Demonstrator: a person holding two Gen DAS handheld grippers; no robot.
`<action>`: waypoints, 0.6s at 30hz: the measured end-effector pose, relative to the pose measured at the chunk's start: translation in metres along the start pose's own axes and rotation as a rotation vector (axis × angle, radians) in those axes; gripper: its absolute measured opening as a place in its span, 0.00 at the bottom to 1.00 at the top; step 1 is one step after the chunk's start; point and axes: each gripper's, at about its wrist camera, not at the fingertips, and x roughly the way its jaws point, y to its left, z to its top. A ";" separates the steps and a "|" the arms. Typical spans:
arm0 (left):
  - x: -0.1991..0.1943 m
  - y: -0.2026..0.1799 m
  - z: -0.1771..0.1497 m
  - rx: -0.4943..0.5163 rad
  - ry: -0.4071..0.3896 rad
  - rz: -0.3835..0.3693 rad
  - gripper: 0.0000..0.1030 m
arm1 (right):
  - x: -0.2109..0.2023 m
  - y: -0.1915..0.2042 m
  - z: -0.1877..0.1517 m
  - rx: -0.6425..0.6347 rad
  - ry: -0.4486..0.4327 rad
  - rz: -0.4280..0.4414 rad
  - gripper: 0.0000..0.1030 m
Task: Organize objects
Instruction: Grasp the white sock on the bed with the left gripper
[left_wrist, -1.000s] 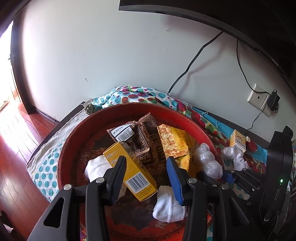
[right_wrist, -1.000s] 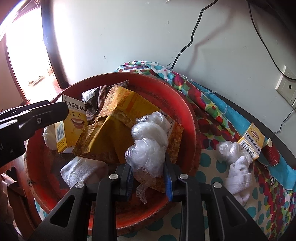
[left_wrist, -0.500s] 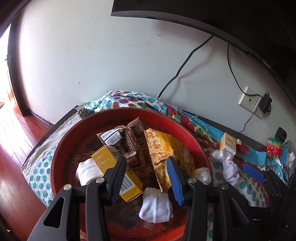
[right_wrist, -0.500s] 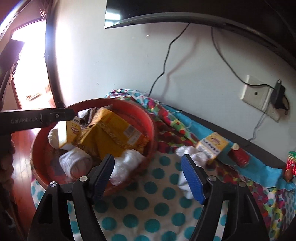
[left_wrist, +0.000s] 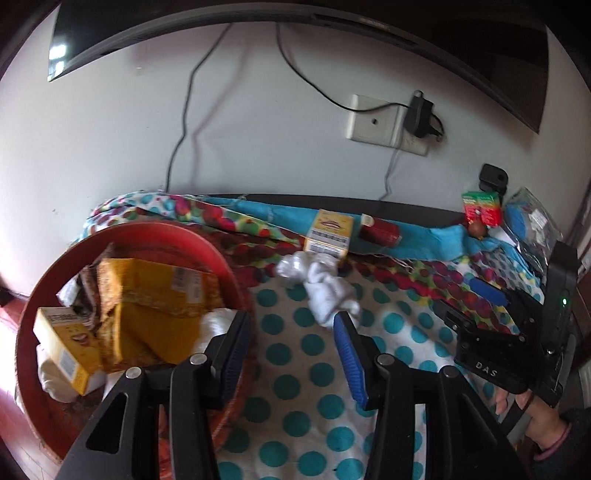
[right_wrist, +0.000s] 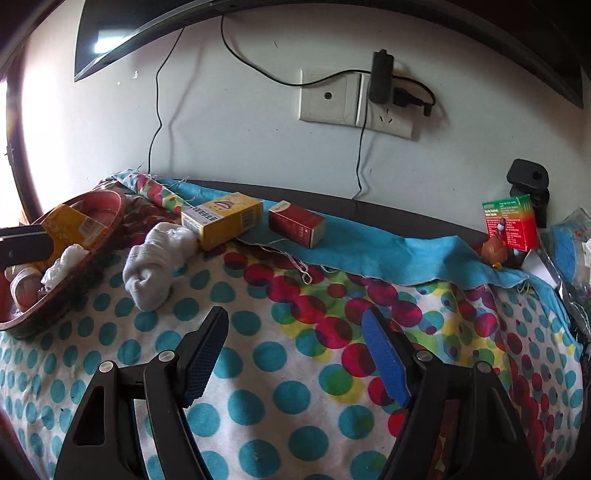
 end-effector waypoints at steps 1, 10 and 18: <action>0.007 -0.009 0.000 0.016 0.018 -0.024 0.46 | 0.001 -0.005 -0.001 0.018 0.005 0.009 0.71; 0.060 -0.039 0.012 0.044 0.130 -0.003 0.46 | -0.001 -0.017 -0.002 0.082 -0.012 0.093 0.75; 0.096 -0.039 0.014 -0.045 0.178 0.003 0.46 | -0.004 -0.018 -0.002 0.080 -0.027 0.116 0.82</action>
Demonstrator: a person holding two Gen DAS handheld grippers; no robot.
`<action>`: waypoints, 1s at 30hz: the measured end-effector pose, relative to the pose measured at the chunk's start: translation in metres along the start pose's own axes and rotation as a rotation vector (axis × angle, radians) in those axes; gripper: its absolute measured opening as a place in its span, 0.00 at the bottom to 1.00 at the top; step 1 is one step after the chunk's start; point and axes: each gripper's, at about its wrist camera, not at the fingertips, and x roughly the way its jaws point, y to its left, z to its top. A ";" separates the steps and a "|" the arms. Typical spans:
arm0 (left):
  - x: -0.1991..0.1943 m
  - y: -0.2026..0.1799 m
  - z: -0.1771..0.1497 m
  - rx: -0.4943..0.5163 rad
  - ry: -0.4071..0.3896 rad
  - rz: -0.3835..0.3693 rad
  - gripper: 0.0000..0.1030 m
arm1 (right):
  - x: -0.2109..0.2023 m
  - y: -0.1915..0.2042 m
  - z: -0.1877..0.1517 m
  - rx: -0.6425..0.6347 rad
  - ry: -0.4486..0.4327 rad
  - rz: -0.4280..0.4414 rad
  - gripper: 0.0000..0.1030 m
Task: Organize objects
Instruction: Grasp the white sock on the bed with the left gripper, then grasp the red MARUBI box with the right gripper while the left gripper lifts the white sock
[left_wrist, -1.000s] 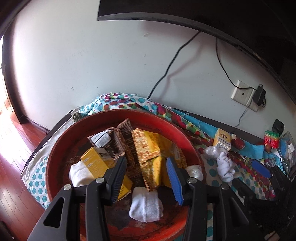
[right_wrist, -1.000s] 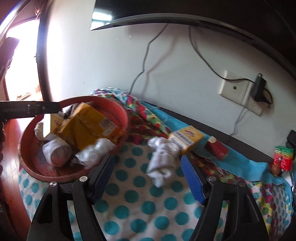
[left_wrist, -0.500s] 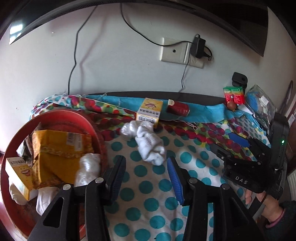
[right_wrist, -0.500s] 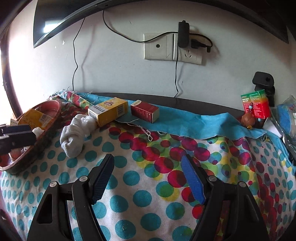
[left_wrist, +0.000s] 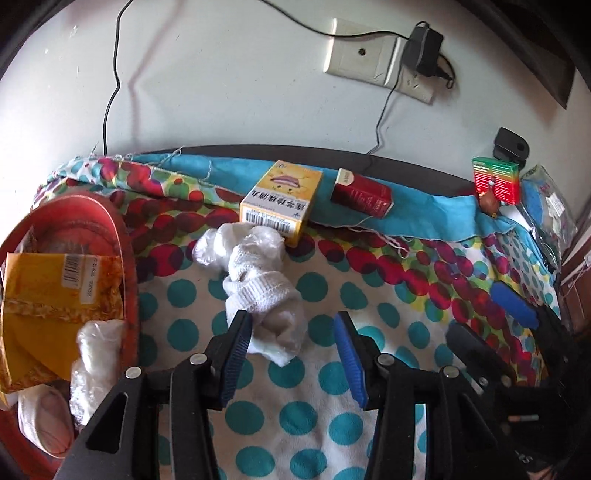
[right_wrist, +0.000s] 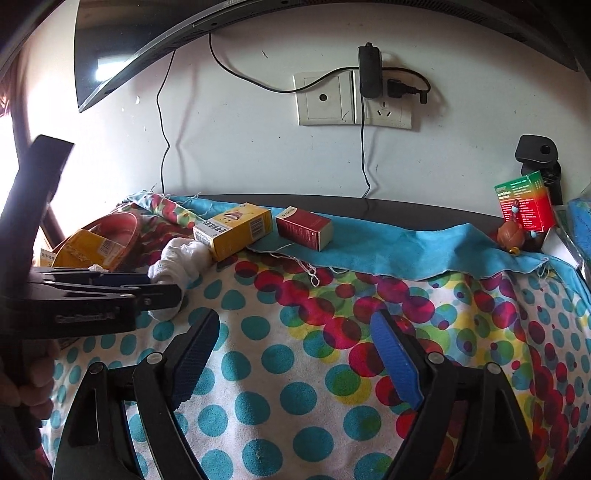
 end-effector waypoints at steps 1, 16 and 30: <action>0.002 0.000 0.000 0.000 -0.001 0.018 0.46 | 0.000 0.000 0.000 0.000 0.003 -0.003 0.84; 0.007 0.007 -0.011 0.025 -0.084 0.075 0.26 | 0.026 0.012 0.001 -0.069 0.136 0.050 0.85; -0.007 0.003 -0.018 0.045 -0.096 0.018 0.22 | 0.114 -0.030 0.077 -0.216 0.208 0.130 0.55</action>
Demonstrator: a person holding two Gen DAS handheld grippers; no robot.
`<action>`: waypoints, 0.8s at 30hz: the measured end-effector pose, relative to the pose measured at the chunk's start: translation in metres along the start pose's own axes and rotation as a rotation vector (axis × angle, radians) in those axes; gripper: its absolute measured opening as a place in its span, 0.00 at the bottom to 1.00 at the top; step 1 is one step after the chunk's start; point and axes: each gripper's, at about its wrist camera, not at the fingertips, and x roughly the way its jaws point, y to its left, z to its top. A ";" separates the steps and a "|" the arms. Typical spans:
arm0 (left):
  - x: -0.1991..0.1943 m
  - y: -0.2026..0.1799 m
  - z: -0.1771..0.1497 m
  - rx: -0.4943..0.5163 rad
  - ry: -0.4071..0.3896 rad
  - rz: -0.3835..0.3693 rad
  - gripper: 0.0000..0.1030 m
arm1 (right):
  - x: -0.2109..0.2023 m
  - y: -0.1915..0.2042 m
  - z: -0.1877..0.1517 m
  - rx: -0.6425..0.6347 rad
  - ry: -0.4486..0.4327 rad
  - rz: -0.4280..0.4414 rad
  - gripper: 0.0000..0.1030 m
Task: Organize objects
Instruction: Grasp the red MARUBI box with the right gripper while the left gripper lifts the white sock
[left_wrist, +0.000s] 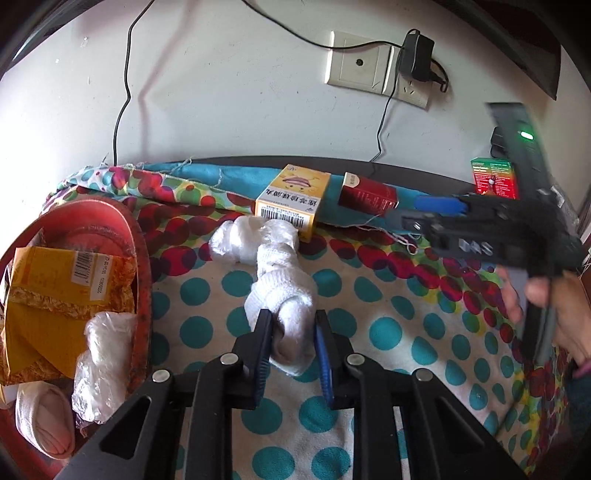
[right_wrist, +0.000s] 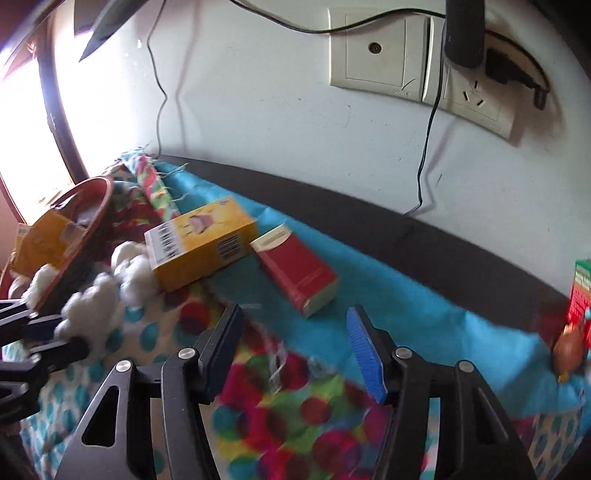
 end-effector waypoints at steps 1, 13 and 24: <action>-0.001 -0.001 0.000 0.010 -0.006 0.006 0.22 | 0.006 -0.004 0.005 -0.002 0.004 0.009 0.55; 0.002 0.012 0.000 -0.020 0.003 0.014 0.22 | 0.023 0.013 0.014 0.011 0.015 0.021 0.29; -0.002 0.008 0.000 -0.036 -0.001 -0.002 0.22 | -0.042 0.046 -0.047 0.162 -0.096 -0.115 0.29</action>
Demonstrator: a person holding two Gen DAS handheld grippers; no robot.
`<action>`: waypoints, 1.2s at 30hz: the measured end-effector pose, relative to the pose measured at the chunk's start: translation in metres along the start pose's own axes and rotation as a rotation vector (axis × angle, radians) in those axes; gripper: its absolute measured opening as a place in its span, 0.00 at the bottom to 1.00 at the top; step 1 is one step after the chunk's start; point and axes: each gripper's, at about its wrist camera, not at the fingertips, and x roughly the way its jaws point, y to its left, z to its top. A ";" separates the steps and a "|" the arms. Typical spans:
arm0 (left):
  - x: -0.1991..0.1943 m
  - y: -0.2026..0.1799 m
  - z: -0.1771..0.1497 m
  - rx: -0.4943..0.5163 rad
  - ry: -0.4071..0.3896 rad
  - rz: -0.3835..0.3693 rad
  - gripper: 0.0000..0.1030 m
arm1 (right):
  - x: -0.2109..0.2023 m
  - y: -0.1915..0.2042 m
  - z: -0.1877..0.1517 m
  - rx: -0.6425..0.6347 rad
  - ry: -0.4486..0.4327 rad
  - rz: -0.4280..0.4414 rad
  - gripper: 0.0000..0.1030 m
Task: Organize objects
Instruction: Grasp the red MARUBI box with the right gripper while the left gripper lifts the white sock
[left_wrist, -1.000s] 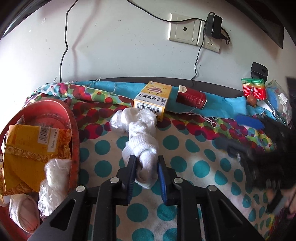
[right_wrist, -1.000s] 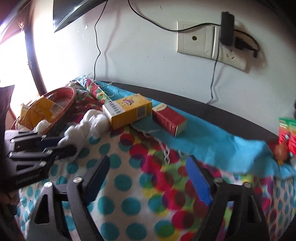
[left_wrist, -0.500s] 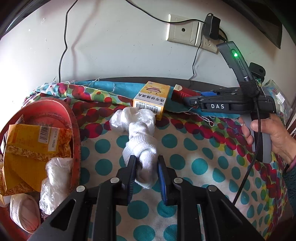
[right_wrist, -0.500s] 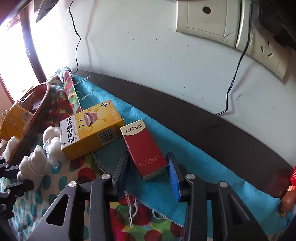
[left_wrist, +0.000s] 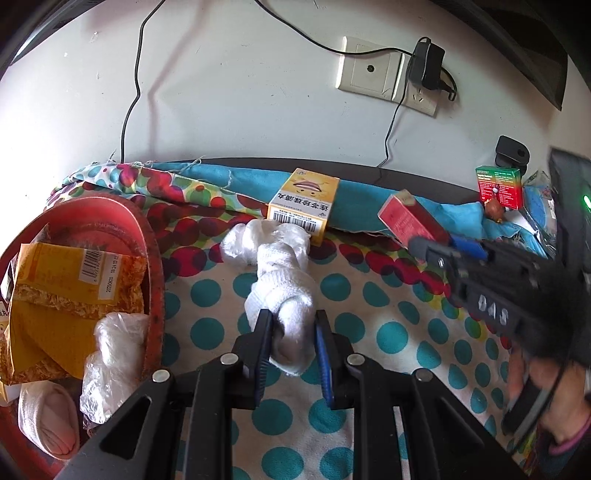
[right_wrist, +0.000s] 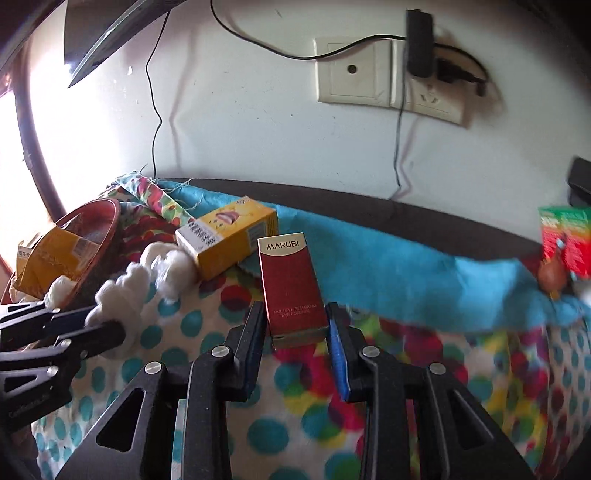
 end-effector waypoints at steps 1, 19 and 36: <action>-0.001 -0.001 0.000 -0.002 0.000 -0.007 0.22 | -0.005 0.003 -0.005 0.010 0.000 -0.024 0.29; -0.034 0.001 -0.009 -0.019 -0.045 0.013 0.22 | -0.029 0.026 -0.030 0.033 0.014 -0.112 0.29; -0.083 0.056 0.005 -0.092 -0.135 0.093 0.22 | -0.028 0.033 -0.029 0.002 0.014 -0.140 0.29</action>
